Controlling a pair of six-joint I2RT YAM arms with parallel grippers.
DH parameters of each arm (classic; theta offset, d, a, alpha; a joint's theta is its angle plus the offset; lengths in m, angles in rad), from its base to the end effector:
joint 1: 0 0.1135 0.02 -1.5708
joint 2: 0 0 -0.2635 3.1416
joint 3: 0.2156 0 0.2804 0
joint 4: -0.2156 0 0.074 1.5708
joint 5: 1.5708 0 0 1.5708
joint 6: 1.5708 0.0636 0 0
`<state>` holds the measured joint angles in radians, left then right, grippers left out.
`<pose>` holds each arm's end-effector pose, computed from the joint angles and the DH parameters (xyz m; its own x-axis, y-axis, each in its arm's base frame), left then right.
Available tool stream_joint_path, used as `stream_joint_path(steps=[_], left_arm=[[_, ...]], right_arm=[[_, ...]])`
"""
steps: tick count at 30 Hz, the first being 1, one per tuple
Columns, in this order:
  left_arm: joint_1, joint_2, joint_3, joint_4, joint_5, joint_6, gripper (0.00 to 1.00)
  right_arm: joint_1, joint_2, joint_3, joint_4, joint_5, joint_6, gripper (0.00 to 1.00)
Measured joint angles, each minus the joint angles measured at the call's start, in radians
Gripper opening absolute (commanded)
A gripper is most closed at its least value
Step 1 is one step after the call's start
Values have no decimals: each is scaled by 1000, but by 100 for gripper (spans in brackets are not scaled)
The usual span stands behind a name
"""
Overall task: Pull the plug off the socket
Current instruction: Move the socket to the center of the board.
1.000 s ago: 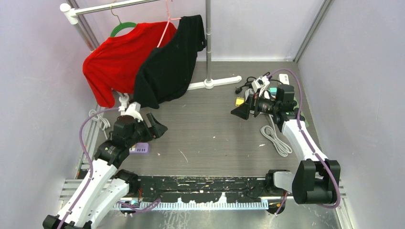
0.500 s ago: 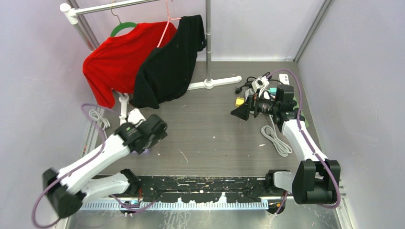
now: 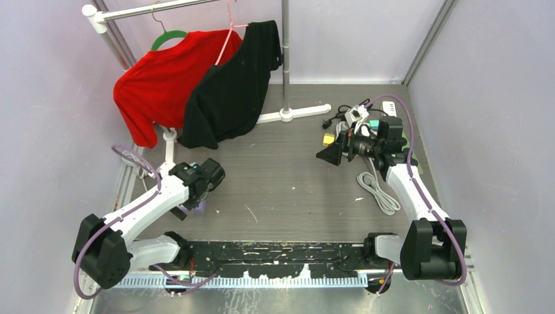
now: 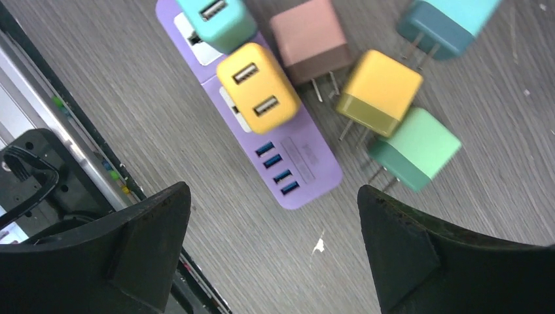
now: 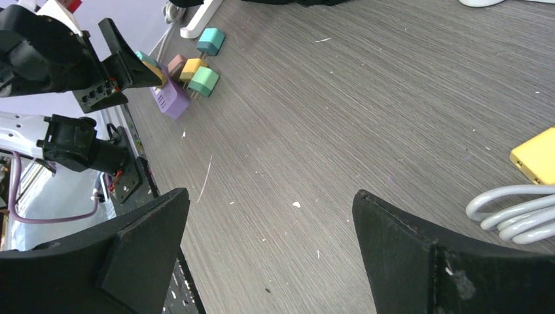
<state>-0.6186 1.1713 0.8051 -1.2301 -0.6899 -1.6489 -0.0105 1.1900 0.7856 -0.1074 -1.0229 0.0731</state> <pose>0.1796 -0.0781 0.1912 -0.3956 -0.6623 -0.6363 -0.8479 0.5297 -0.0242 0.2914 0.0512 0.2530 -0.5424 0.0438 -0.8390 -0.7010 0.5269 0.4806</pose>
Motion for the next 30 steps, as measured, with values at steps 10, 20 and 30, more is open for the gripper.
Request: stream_joint_path(steps=[10, 20, 30], left_arm=[[84, -26, -111, 140, 79, -4, 85], [125, -26, -167, 232, 105, -36, 79], [168, 9, -168, 268, 143, -47, 70]], right_arm=[[0, 0, 0, -8, 0, -4, 100], [0, 0, 0, -21, 0, -14, 100], [0, 0, 0, -21, 0, -15, 100]])
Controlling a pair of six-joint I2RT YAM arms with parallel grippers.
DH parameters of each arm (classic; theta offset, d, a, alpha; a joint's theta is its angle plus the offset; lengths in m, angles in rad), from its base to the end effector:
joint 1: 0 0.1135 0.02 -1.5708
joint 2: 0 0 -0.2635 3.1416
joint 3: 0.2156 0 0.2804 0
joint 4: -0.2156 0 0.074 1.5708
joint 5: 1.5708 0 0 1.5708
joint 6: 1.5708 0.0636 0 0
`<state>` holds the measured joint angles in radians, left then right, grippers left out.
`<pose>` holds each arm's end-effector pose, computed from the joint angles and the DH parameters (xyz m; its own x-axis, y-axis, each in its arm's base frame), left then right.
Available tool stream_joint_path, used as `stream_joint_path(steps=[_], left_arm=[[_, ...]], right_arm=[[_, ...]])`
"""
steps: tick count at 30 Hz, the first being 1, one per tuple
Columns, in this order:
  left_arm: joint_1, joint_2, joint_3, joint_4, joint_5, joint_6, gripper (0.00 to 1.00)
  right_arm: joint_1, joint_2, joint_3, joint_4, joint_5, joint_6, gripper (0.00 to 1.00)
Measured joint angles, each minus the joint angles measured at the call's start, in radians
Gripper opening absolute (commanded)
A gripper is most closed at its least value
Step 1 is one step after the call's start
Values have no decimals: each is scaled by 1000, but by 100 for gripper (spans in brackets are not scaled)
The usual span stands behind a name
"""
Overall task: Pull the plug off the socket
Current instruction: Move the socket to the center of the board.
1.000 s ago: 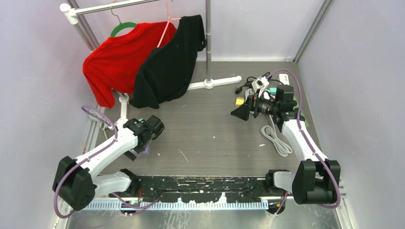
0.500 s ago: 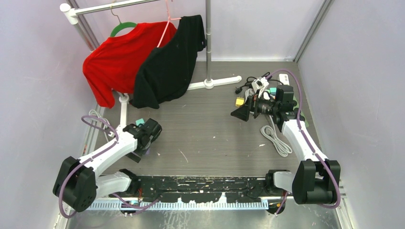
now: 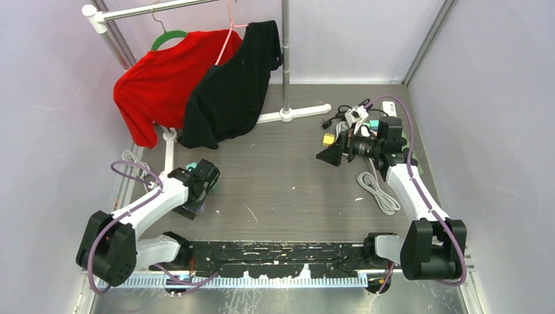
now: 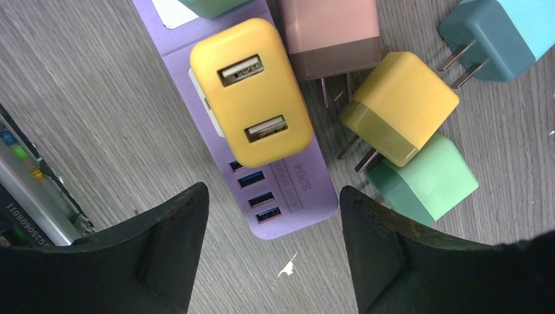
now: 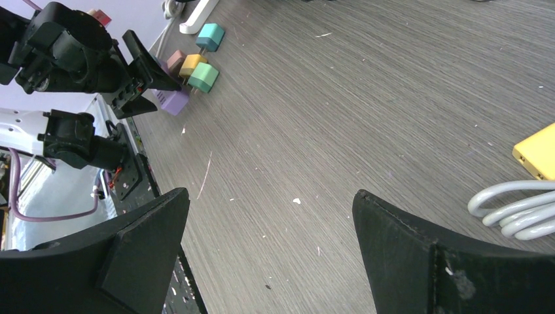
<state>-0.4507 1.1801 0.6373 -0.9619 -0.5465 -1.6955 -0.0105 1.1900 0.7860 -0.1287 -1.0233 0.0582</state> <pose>0.1887 -0.0546 0.1390 -0.2269 -0.8320 -0.5063 -0.9336 0.3338 -0.1300 0.2903 0.0513 0.2512 -0.5494 0.0361 -0.8348 -0.6992 0.5270 0.4830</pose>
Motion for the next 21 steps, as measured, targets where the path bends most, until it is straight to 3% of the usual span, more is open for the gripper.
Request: stream_joint_path(steps=[12, 16, 21], left_arm=[[13, 5, 0, 11, 44, -33, 39], [14, -11, -10, 15, 60, -54, 2], [16, -38, -23, 16, 108, -78, 0]], right_arm=[[0, 0, 0, 0, -4, 0, 100], [0, 0, 0, 0, -8, 0, 100], [0, 0, 0, 0, -11, 0, 100]])
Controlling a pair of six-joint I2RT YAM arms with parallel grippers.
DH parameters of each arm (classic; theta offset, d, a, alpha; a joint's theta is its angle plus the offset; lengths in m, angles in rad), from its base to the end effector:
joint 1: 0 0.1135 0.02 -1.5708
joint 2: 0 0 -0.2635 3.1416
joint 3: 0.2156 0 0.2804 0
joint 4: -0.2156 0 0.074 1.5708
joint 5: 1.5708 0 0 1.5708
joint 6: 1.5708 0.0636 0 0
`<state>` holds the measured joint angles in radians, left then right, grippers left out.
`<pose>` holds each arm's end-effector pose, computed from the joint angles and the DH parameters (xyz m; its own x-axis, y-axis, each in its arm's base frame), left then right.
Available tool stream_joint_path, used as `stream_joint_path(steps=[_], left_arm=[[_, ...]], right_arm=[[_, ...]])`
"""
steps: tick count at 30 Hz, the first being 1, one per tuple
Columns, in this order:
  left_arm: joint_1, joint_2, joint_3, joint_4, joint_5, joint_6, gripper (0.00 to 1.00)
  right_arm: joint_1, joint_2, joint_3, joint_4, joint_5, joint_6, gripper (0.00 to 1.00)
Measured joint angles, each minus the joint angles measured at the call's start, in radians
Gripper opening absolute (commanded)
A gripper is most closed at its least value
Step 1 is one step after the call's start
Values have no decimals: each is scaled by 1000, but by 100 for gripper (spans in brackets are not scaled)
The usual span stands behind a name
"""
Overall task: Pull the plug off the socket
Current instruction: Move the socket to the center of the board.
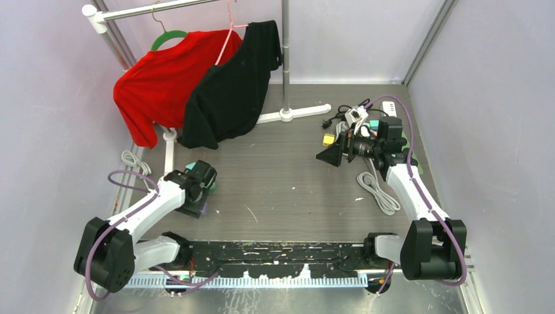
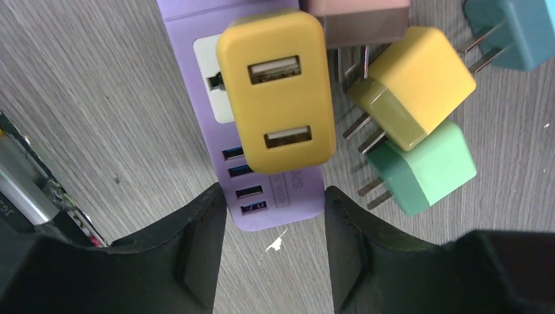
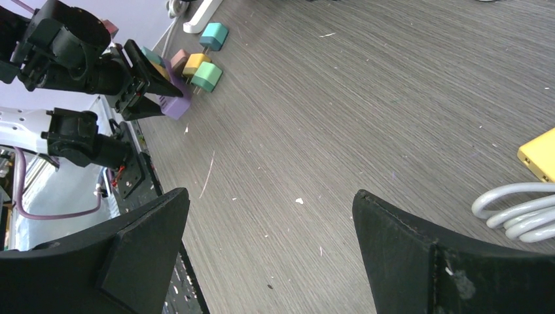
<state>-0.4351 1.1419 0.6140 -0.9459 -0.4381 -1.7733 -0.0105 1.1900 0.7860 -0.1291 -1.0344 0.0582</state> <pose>0.1837 -0.0556 0.1360 -0.1559 -0.9057 -0.3941 -0.9534 0.2423 -0.1798 0.2898 0.0516 0.2515 -0.5501 0.0355 -0.8344 -0.7041 0.5176 0.4862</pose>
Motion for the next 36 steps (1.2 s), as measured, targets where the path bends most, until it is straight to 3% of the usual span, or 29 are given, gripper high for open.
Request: stream_joint_path(steps=[6, 15, 21, 28, 30, 36], left_arm=[[-39, -18, 0, -2, 80, -13, 0], [-282, 37, 68, -20, 132, -177, 0], [-421, 267, 235, 1, 176, -243, 0], [-540, 562, 507, 34, 203, -209, 2], [-568, 615, 570, 44, 214, -185, 11], [-619, 745, 739, 98, 248, -104, 61]], right_arm=[[0, 0, 0, 0, -3, 0, 100], [0, 0, 0, 0, -5, 0, 100], [0, 0, 1, -1, -6, 0, 100], [-1, 0, 11, -26, 16, -3, 100], [-7, 0, 16, -30, 32, -4, 100], [-38, -2, 28, -37, 84, -4, 100]])
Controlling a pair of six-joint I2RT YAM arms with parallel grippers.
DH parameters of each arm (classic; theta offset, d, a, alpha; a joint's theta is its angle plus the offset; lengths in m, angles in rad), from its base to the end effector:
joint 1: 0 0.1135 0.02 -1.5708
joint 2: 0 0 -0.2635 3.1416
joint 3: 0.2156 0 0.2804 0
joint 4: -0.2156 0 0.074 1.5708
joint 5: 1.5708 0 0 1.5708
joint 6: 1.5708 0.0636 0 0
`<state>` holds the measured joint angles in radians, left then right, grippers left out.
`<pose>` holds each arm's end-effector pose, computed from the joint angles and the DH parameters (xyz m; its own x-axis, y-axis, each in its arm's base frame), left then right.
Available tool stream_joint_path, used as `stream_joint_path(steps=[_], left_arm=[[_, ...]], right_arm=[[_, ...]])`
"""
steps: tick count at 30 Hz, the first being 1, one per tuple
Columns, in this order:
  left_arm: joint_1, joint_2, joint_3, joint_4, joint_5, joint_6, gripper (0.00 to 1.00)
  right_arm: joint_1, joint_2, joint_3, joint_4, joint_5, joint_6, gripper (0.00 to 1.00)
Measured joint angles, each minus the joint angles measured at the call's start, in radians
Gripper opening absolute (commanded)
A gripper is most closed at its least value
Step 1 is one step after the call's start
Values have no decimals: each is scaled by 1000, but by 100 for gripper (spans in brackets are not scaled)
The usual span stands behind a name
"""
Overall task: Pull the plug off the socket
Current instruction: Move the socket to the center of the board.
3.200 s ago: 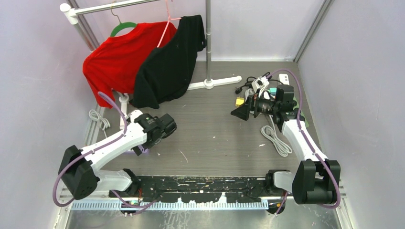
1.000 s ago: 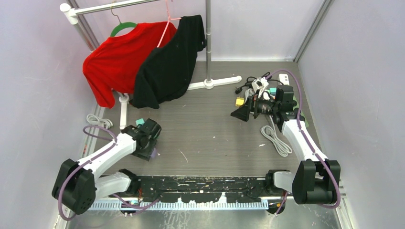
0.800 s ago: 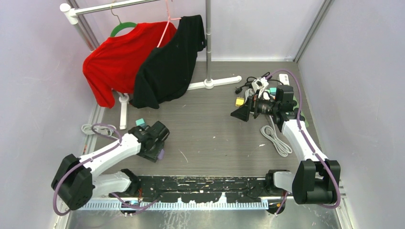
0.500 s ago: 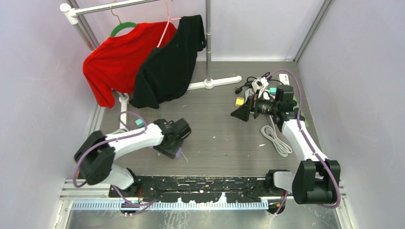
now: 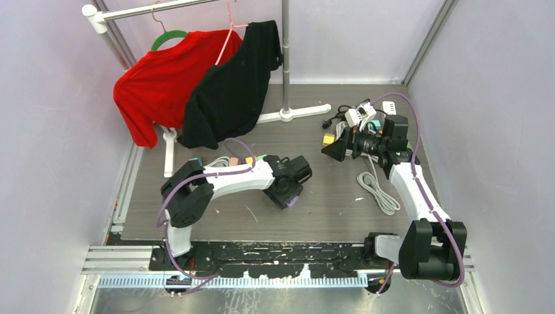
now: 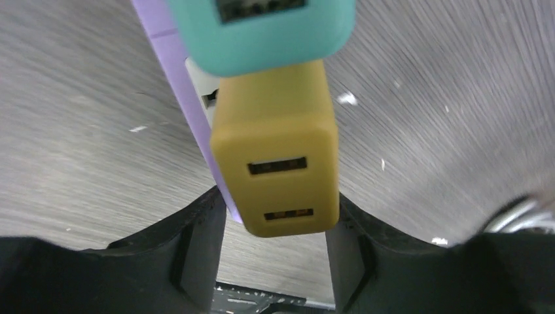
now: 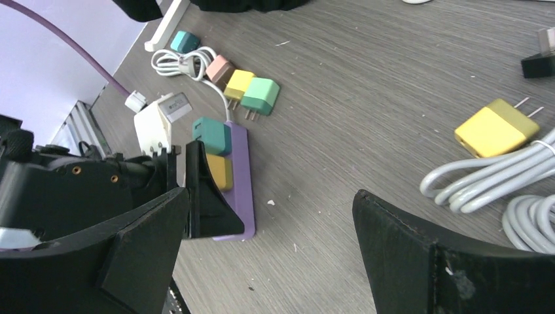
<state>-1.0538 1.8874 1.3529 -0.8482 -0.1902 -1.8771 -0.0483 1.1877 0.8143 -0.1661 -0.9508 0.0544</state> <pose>0.2051 -0.3364 0.1419 -0.6508 -0.7496 -0.1207 -0.7151 0.6586 -0.2343 0.2958 0.0375 0.2568 -0.5487 0.0582 -0.8340 -0.6405 0.6118 0.4641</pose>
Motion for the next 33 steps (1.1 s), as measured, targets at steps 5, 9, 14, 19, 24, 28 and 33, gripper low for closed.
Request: stream_joint_path(steps=[5, 9, 14, 19, 24, 28, 33], left_arm=[[-19, 30, 48, 63, 19, 77, 81], [-27, 27, 53, 75, 26, 128, 86], [-51, -47, 17, 80, 20, 198, 92], [-82, -196, -55, 113, 15, 301, 96], [-91, -334, -155, 162, 10, 404, 100], [-91, -446, -240, 182, -35, 463, 100], [-91, -591, -316, 201, -125, 526, 99]], right_arm=[[-8, -1, 0, 0, 19, 0, 100], [-8, -1, 0, -1, 19, 0, 100], [-8, -1, 0, -1, 14, 0, 100], [-11, -1, 0, -2, 4, -4, 100], [-15, -1, 0, -7, -9, -11, 100], [-16, -1, 0, -8, -22, -23, 100], [-18, -1, 0, -8, -40, -31, 100]])
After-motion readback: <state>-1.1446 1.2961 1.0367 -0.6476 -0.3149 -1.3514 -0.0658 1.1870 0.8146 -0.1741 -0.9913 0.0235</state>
